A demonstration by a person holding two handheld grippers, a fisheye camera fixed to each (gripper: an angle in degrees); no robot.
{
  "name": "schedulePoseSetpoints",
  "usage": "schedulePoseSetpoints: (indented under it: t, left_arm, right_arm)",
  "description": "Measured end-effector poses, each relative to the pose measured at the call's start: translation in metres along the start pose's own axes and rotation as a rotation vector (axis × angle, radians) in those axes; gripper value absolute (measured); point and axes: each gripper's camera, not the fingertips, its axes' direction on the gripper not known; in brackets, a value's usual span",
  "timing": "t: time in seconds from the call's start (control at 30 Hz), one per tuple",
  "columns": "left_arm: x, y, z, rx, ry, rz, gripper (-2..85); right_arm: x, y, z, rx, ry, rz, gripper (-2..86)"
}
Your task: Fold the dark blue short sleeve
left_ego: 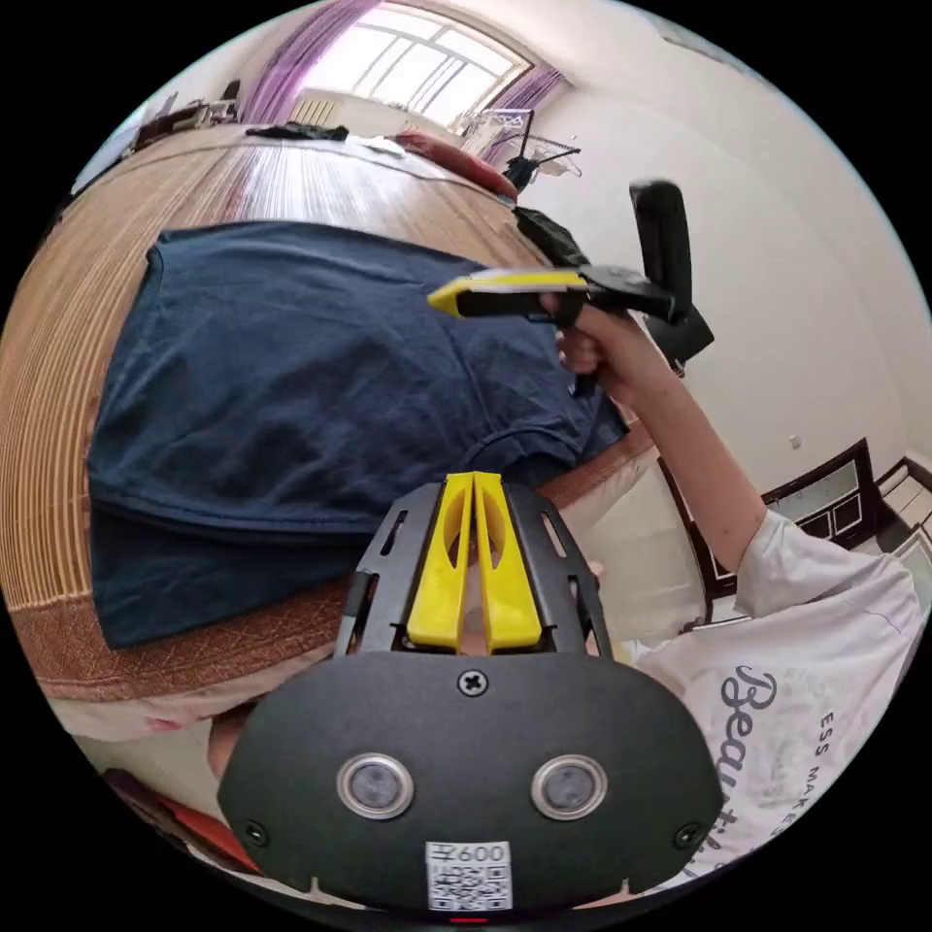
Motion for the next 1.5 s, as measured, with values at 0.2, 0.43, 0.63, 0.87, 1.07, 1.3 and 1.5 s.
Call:
schedulePoseSetpoints:
  t: [0.2, 0.43, 0.63, 0.87, 1.07, 1.3, 1.5]
  left_arm:
    - [-0.072, 0.019, 0.005, 0.103, 0.275, -0.15, 0.0]
    - [-0.081, 0.019, 0.012, 0.105, 0.22, -0.12, 0.1]
    - [-0.098, 0.02, 0.024, 0.101, 0.244, -0.124, 0.1]
    - [-0.109, 0.027, 0.039, 0.116, 0.235, -0.132, 0.1]
    - [-0.114, 0.032, 0.053, 0.104, 0.216, -0.128, 0.1]
    - [-0.125, 0.043, 0.07, 0.105, 0.239, -0.13, 0.4]
    - [-0.107, 0.08, 0.014, 0.155, -0.029, -0.094, 4.1]
  right_arm:
    - [0.164, -0.081, 0.065, -0.057, -0.449, 0.329, -0.8]
    - [0.306, -0.112, 0.097, -0.03, -0.698, 0.541, -0.8]
    - [0.335, -0.115, 0.055, 0.265, -0.415, 0.575, -0.8]
    - [0.294, -0.142, 0.129, -0.167, -0.805, 0.234, -0.8]
    - [0.309, -0.134, 0.161, -0.038, -0.603, 0.502, -0.9]
    - [0.261, -0.1, 0.128, 0.29, -0.26, 0.563, -0.8]
    - [0.107, -0.04, 0.132, 0.168, -0.173, 0.169, -0.8]
